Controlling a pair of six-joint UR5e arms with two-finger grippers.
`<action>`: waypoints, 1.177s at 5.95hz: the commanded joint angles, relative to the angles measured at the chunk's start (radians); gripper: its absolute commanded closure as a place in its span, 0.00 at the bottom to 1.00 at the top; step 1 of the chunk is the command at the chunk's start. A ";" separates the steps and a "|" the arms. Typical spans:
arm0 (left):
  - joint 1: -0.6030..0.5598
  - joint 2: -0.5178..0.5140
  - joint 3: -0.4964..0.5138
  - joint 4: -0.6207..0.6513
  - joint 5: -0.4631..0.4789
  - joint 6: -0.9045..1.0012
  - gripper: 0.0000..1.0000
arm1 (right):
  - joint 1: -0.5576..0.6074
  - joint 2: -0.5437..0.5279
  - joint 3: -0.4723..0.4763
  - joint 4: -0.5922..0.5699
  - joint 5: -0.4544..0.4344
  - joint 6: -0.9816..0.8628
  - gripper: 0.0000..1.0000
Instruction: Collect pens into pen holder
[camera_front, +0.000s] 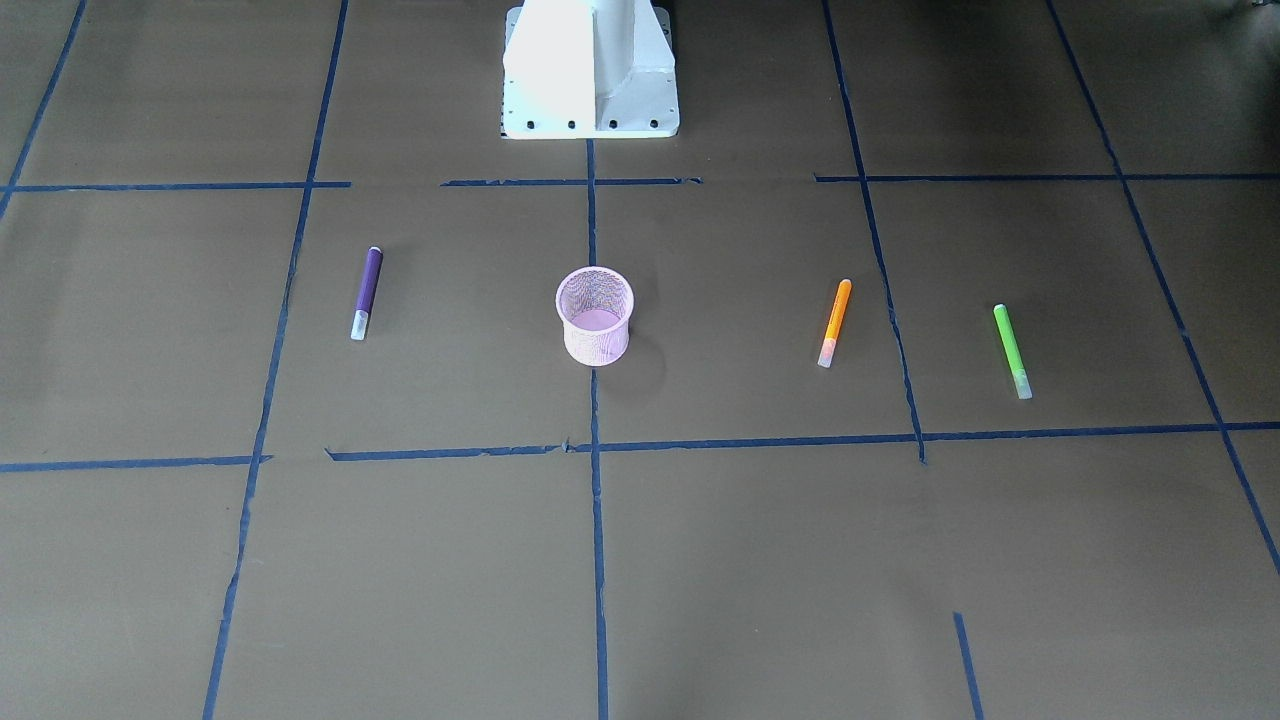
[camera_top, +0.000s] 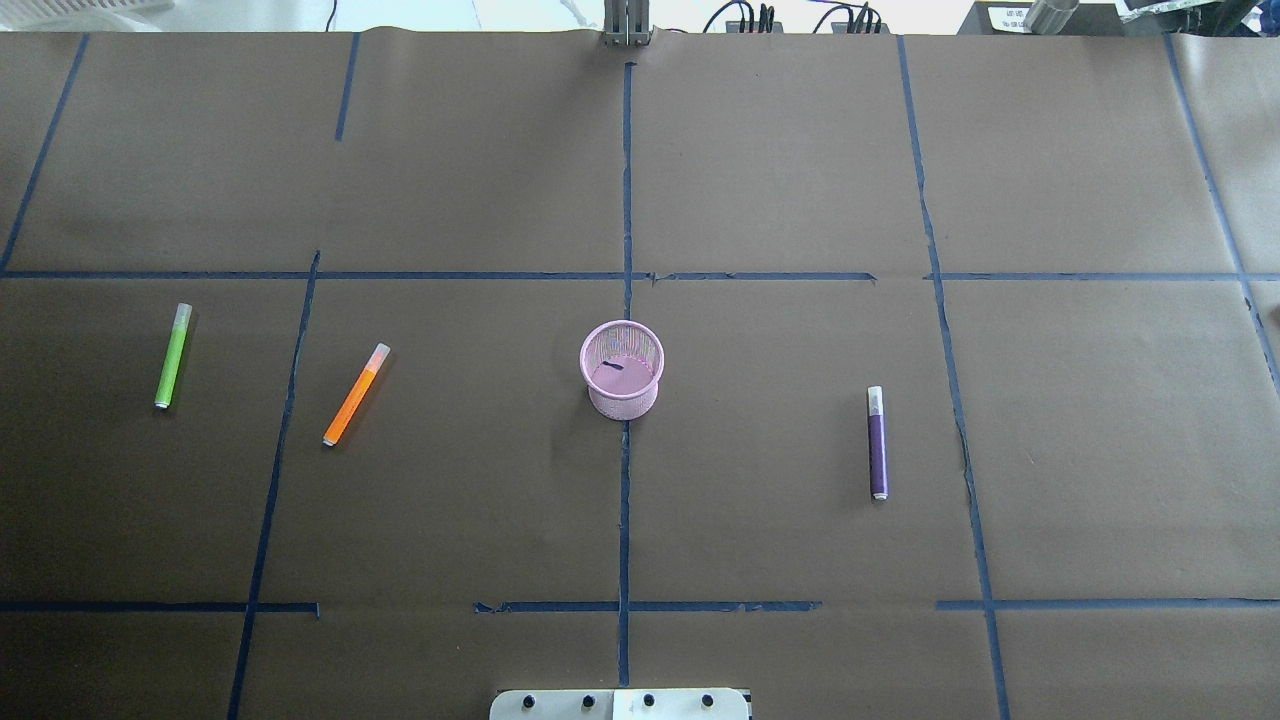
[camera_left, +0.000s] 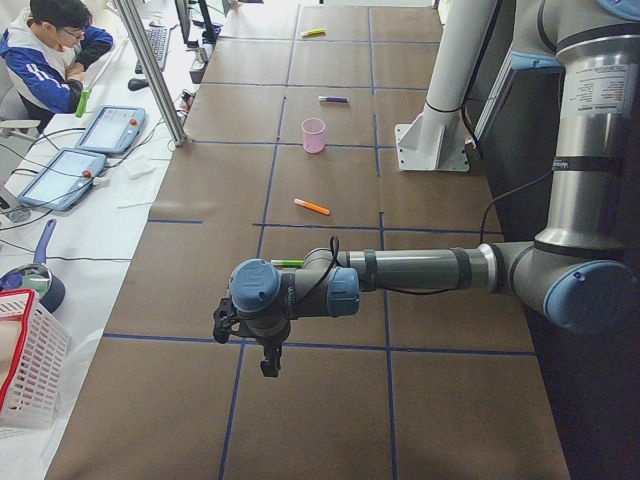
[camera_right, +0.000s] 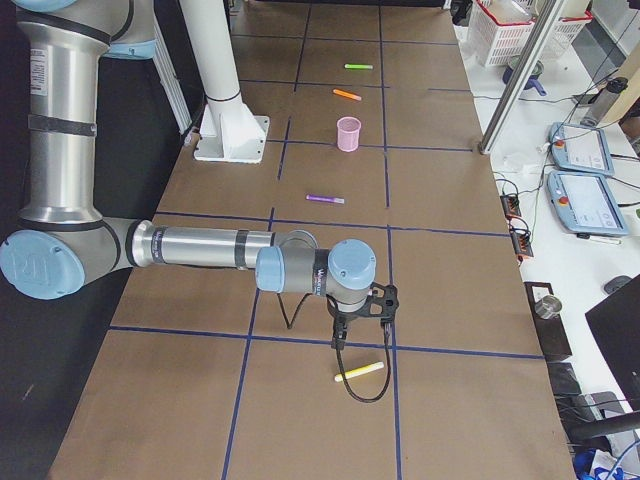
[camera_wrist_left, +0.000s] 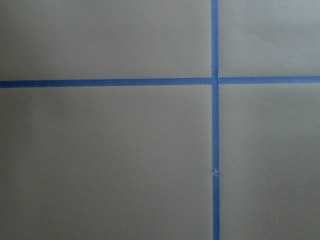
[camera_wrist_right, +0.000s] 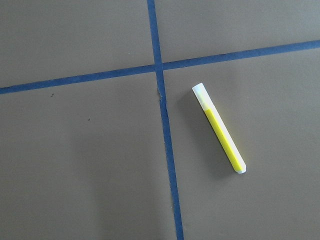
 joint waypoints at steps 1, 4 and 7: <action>0.051 -0.007 -0.044 -0.097 -0.033 -0.002 0.00 | 0.000 0.000 0.005 0.000 0.003 0.000 0.00; 0.333 -0.091 -0.043 -0.221 -0.020 -0.211 0.00 | 0.000 0.003 0.042 0.000 0.009 -0.003 0.00; 0.481 -0.188 -0.048 -0.228 0.061 -0.480 0.00 | -0.002 0.017 0.059 -0.002 0.009 -0.006 0.00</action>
